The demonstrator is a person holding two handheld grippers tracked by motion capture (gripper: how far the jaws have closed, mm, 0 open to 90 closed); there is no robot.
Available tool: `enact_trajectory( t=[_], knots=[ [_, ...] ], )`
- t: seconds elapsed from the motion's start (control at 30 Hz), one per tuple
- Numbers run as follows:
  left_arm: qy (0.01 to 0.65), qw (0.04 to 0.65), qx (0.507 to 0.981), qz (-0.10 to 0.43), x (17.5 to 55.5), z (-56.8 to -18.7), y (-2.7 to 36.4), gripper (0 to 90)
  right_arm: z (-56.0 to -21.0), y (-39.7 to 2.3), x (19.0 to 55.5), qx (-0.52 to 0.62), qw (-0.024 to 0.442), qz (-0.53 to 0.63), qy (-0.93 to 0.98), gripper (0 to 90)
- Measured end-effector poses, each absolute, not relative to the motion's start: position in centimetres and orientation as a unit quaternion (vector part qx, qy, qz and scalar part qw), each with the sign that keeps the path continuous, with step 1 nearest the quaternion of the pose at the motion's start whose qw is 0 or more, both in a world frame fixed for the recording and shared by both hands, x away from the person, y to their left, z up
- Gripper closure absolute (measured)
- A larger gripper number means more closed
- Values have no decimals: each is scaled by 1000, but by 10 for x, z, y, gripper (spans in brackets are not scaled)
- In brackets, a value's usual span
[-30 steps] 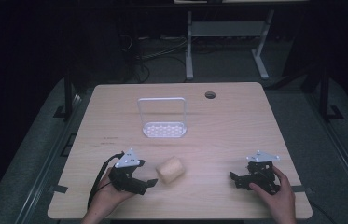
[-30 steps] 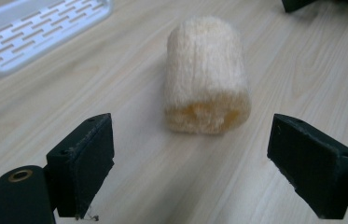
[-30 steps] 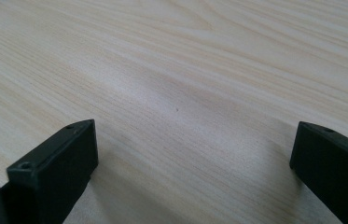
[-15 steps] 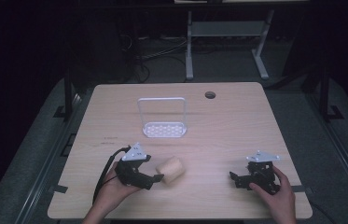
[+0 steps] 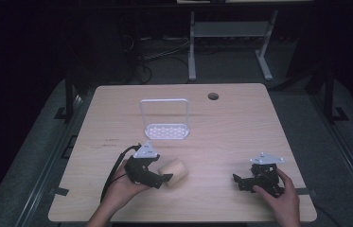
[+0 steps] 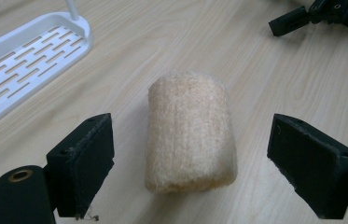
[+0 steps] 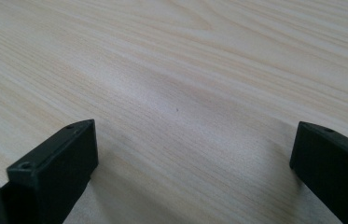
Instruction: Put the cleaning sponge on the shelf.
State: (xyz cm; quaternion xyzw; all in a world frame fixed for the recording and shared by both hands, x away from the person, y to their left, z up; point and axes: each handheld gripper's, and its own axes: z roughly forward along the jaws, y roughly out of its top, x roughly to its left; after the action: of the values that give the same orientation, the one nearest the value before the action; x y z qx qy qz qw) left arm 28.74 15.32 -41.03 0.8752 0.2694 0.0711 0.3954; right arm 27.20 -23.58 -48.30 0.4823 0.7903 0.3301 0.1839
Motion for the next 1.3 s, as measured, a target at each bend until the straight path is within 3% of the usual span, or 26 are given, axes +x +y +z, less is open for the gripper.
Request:
enact_trajectory(
  t=[1.3],
  knots=[
    [272,334,899,71,302,-437,110,143,-483,-236,272,483,184,330,790,7]
  ],
)
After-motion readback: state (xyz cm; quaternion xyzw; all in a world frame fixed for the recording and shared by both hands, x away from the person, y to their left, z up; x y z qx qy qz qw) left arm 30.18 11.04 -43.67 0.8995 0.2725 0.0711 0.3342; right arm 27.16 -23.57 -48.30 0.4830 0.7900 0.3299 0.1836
